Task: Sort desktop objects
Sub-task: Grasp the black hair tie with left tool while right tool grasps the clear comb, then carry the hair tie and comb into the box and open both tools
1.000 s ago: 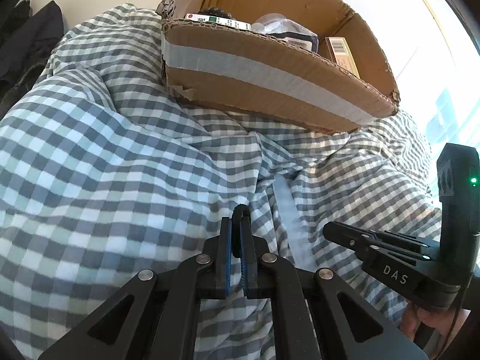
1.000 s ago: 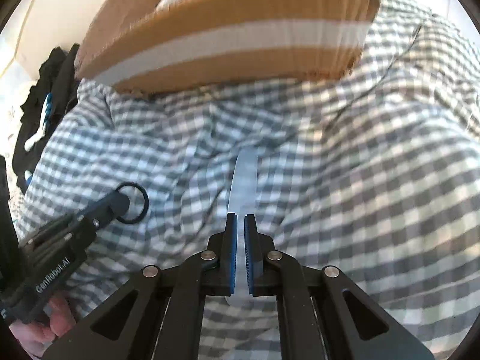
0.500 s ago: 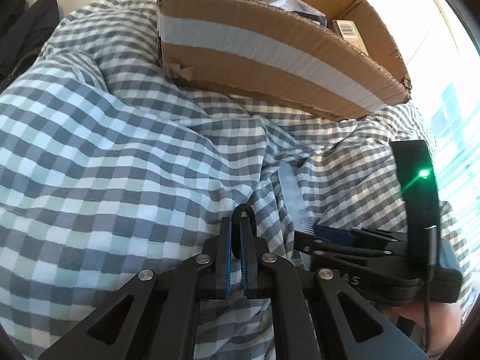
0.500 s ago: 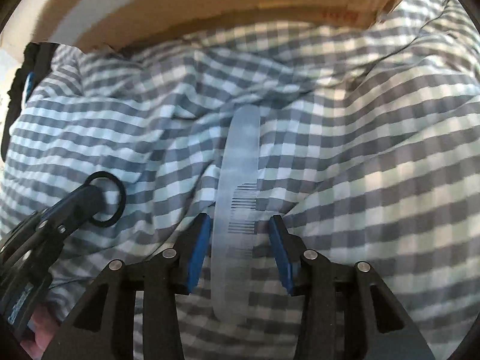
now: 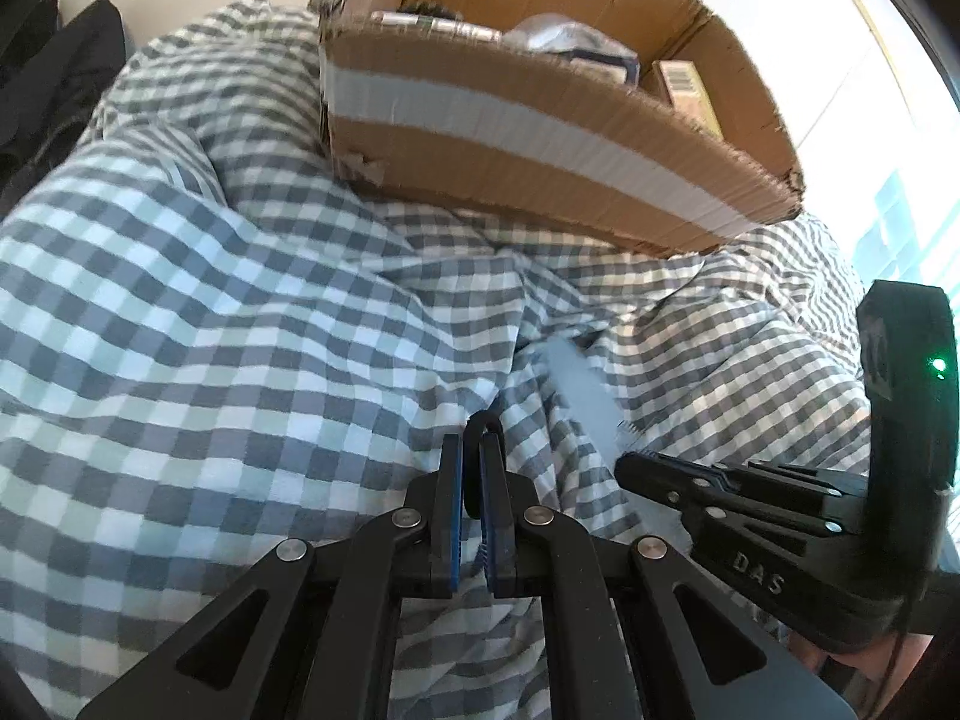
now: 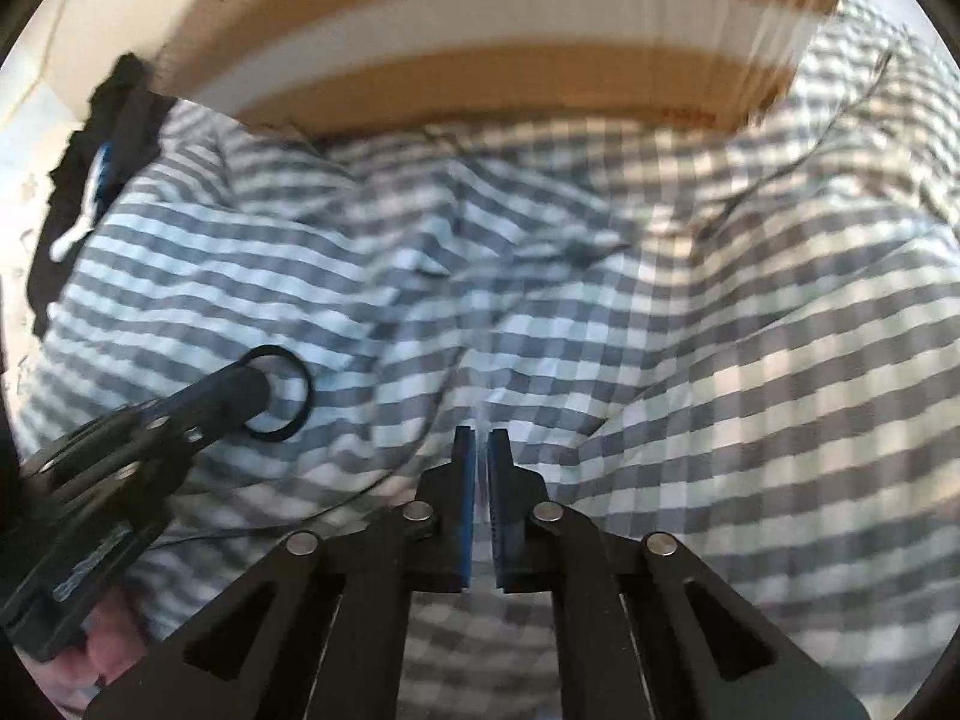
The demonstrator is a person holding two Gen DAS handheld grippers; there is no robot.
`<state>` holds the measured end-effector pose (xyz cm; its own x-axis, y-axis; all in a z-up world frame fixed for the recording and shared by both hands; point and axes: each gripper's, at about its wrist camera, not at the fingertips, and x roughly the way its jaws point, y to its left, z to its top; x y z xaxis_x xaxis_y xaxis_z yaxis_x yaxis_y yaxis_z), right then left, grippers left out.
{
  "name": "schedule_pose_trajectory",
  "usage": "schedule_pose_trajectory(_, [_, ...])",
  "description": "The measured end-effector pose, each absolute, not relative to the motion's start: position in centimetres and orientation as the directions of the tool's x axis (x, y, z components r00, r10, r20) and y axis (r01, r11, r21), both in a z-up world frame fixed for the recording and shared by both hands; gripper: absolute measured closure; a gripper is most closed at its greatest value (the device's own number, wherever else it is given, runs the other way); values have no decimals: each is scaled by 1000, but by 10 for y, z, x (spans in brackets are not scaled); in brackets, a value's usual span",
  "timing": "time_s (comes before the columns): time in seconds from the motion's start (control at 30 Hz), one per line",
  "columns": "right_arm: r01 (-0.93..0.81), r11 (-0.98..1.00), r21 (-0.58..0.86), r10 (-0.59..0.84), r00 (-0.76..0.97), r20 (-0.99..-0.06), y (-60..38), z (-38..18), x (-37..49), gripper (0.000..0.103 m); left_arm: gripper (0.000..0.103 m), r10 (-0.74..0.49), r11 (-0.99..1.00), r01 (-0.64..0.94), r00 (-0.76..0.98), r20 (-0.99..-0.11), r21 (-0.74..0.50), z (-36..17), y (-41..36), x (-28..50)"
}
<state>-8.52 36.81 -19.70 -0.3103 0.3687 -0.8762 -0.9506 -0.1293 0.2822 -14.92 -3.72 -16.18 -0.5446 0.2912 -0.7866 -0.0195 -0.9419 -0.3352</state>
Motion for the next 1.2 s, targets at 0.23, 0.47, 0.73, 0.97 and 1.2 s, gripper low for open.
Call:
schedule_pose_trajectory(0.23, [-944,-123,307,356,-331,-874,360,-200,-84,100,98,281,-946,-22,-553,-784,-324,-156,-33,-142])
schedule_pose_trajectory(0.47, [-909,-136,395,412,-414,-811,350,-172,-75,100,98,284,-941,-14,-575,-767,-338,-146,-36,-137])
schedule_pose_trajectory(0.73, [-883,-175,436,494,-462,-737,342,-126,-72,100,98,286,-939,-28,-619,-731,-343,-118,-39,-134])
schedule_pose_trajectory(0.97, [-879,-206,430,547,-468,-694,336,-96,-69,100,98,285,-937,-40,-663,-692,-347,-91,-42,-133])
schedule_pose_trajectory(1.2, [-870,-247,427,601,-483,-636,336,-57,-65,100,98,297,-936,-76,-695,-654,-345,-62,-40,-137])
